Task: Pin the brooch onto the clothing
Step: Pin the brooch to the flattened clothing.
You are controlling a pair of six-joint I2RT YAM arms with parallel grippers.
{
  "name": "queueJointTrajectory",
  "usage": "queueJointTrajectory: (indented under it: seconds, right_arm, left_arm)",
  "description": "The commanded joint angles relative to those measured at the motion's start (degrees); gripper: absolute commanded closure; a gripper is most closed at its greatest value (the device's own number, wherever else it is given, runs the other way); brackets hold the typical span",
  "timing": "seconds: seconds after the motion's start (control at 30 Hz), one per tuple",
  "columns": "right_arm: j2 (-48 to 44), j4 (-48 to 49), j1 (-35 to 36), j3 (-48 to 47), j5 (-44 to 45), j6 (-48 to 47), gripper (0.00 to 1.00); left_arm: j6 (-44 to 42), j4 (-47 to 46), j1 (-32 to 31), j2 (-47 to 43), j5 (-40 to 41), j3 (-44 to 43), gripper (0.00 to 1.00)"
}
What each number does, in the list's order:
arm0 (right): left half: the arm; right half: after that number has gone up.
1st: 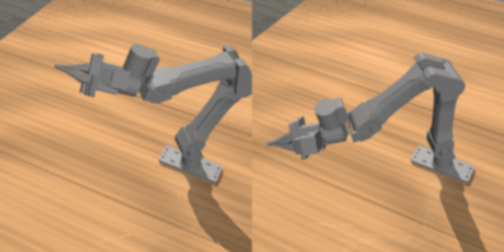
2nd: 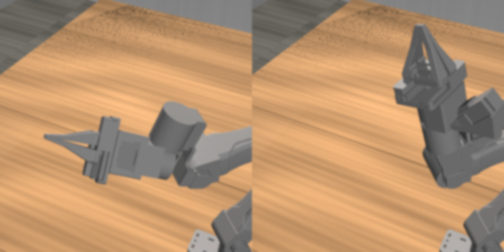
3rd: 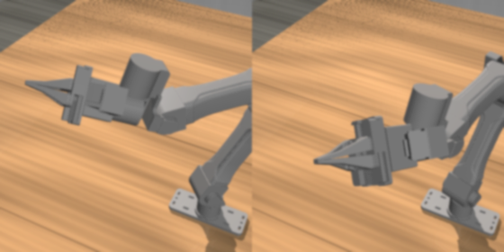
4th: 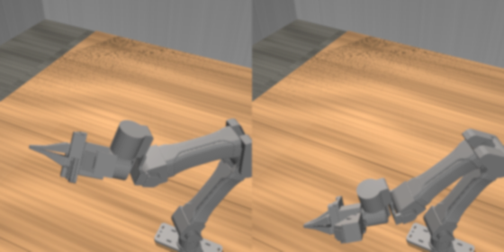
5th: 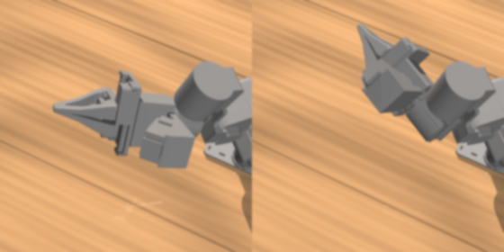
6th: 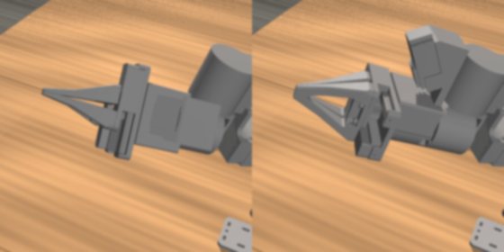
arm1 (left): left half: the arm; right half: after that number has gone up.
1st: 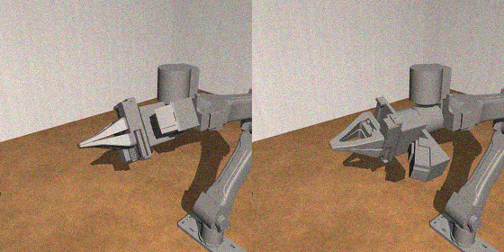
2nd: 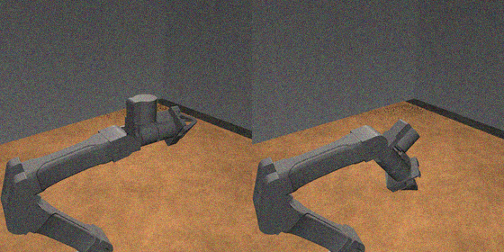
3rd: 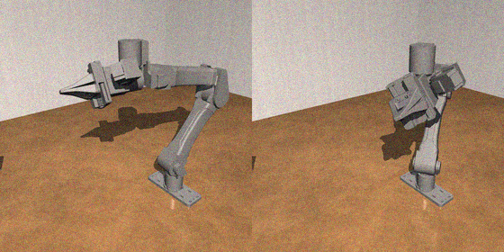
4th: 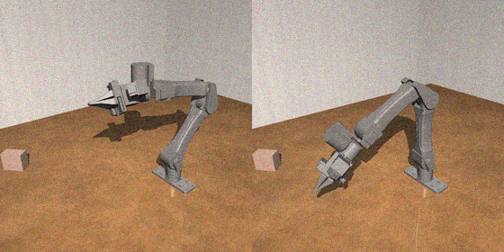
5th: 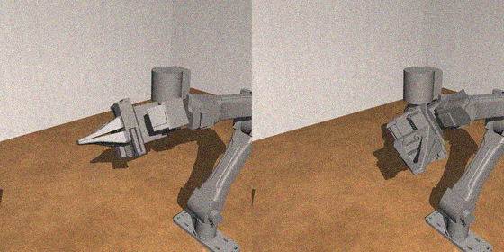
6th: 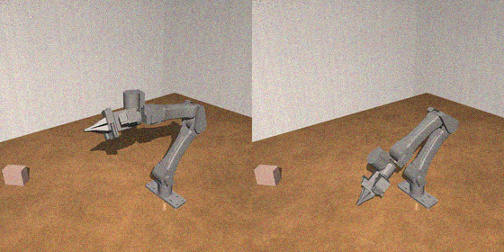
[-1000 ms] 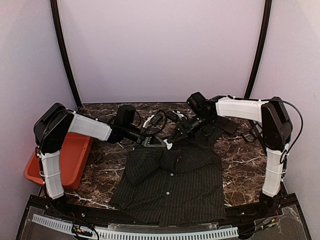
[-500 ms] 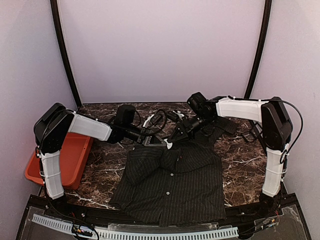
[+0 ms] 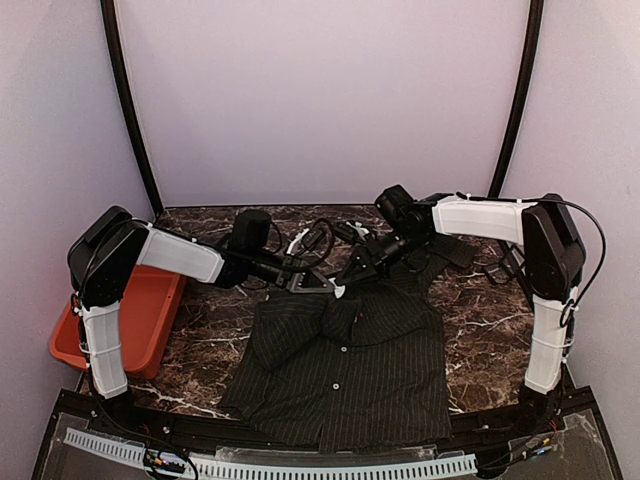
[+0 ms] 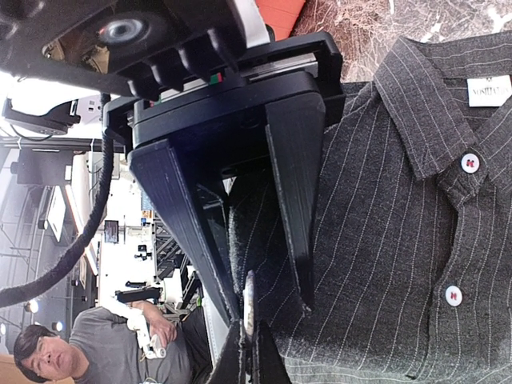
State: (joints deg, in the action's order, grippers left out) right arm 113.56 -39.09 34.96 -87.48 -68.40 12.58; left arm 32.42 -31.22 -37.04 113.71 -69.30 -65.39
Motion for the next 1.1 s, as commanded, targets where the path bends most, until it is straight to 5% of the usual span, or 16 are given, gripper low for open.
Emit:
queueJointTrajectory:
  seconds: [0.0,0.33,0.57,1.07]
  right_arm:
    - [-3.0,1.3,0.4,0.3,-4.5,0.3,1.00]
    - [-3.1,1.3,0.4,0.4,-4.2,0.3,1.00]
    - [-3.2,1.3,0.5,0.6,-4.2,0.3,1.00]
    - [-3.6,1.5,0.4,1.1,-4.6,0.0,1.00]
  left_arm:
    - [-1.5,2.6,-0.5,0.1,5.4,0.5,0.73]
    - [-12.2,20.9,-0.9,0.2,10.5,-4.1,0.83]
    - [-10.7,20.1,-0.9,-0.1,12.7,-4.0,0.82]
    - [10.5,-14.3,0.9,0.9,6.5,3.9,0.73]
